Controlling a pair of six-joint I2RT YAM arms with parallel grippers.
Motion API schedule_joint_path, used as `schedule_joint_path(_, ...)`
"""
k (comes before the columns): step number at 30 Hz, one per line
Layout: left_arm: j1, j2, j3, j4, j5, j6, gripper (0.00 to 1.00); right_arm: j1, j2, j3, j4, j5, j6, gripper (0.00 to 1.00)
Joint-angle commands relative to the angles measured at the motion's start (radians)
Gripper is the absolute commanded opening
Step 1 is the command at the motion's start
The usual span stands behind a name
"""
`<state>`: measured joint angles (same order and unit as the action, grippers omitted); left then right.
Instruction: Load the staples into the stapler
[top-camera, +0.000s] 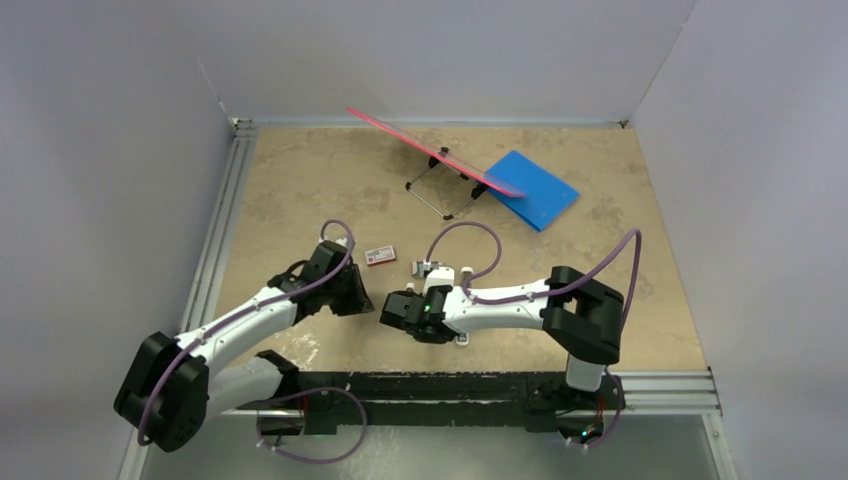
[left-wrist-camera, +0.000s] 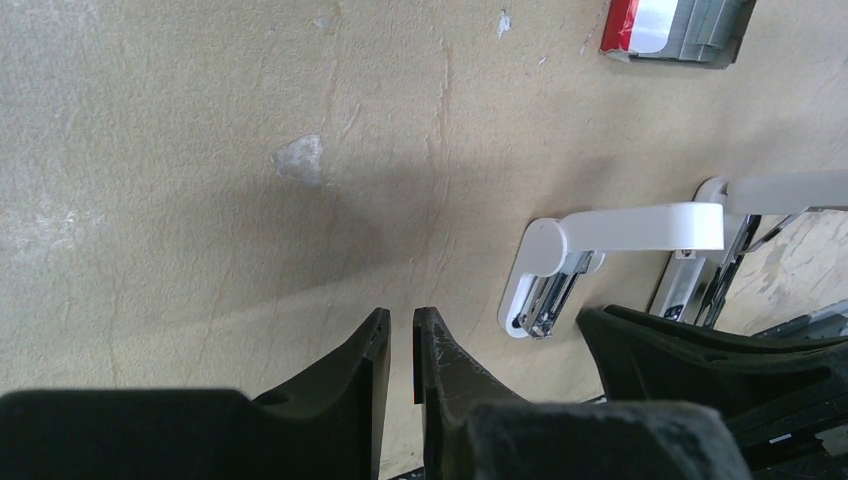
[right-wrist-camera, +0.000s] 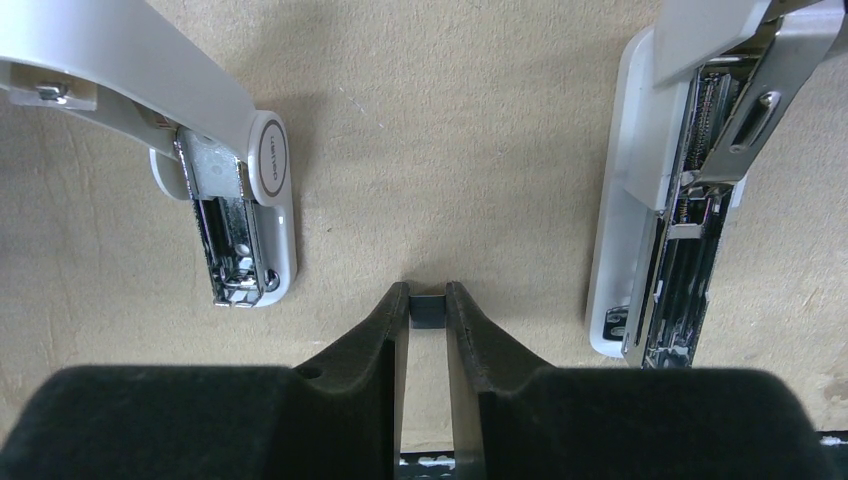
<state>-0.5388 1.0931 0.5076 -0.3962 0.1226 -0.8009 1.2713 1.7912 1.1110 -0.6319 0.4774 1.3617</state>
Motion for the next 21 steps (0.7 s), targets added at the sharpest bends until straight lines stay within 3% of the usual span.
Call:
schedule_joint_path(1,0.004,0.009,-0.018,0.057,0.028,0.004,0.14,-0.005,0.004,-0.002,-0.023,0.020,0.009,0.20)
schedule_joint_path(21,-0.001,0.205,-0.081,0.323,0.258,-0.044,0.16,-0.026,-0.147,0.032,-0.005,0.179,0.059,0.20)
